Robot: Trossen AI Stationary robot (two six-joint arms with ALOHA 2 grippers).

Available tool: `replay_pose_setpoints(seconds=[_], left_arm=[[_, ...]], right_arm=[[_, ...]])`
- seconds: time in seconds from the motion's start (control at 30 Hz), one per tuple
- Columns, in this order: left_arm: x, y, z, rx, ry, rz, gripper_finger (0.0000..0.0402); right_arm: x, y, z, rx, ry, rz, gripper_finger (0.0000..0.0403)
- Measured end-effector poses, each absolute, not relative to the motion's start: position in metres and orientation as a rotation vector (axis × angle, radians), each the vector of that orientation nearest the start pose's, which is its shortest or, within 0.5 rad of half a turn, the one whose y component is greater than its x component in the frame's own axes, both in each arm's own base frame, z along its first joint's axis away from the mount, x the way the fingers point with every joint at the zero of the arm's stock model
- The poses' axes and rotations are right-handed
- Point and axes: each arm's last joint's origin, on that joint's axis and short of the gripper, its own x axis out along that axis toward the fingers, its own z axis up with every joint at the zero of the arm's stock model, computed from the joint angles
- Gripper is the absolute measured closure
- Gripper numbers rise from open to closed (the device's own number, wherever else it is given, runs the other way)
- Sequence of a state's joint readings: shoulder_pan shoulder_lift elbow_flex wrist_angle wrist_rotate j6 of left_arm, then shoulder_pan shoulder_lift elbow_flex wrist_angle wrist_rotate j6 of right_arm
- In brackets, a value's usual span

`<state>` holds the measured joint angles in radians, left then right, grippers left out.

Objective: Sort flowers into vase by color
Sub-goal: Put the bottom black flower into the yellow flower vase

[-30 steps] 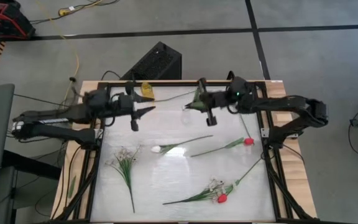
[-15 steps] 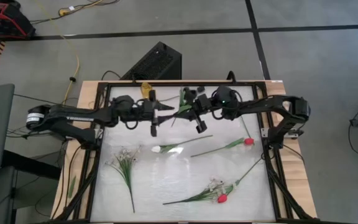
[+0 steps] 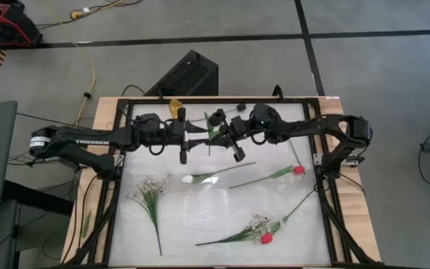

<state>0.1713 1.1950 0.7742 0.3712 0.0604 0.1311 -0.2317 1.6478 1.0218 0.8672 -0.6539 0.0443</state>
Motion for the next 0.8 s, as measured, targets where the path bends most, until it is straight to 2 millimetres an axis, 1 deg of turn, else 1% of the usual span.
replay_pose_setpoints(seconds=[0.2,0.37,0.47,0.57,0.8], left_arm=[[0.263,0.04,0.298,0.07,0.069,-0.039,0.0269],[0.265,0.039,0.296,0.055,0.073,-0.021,0.0269],[0.265,0.04,0.297,0.059,0.065,0.009,0.0269],[0.265,0.04,0.298,0.06,0.052,0.004,0.0269],[0.276,0.034,0.291,0.078,0.037,-0.036,0.027]], right_arm=[[0.357,-0.068,0.294,-0.107,-0.226,0.363,0.0378],[0.356,-0.07,0.295,-0.109,-0.236,0.334,0.0378],[0.357,-0.068,0.295,-0.098,-0.232,0.318,0.0378],[0.358,-0.065,0.295,-0.092,-0.238,0.292,0.0374],[0.359,-0.063,0.296,-0.087,-0.24,0.275,0.0377]])
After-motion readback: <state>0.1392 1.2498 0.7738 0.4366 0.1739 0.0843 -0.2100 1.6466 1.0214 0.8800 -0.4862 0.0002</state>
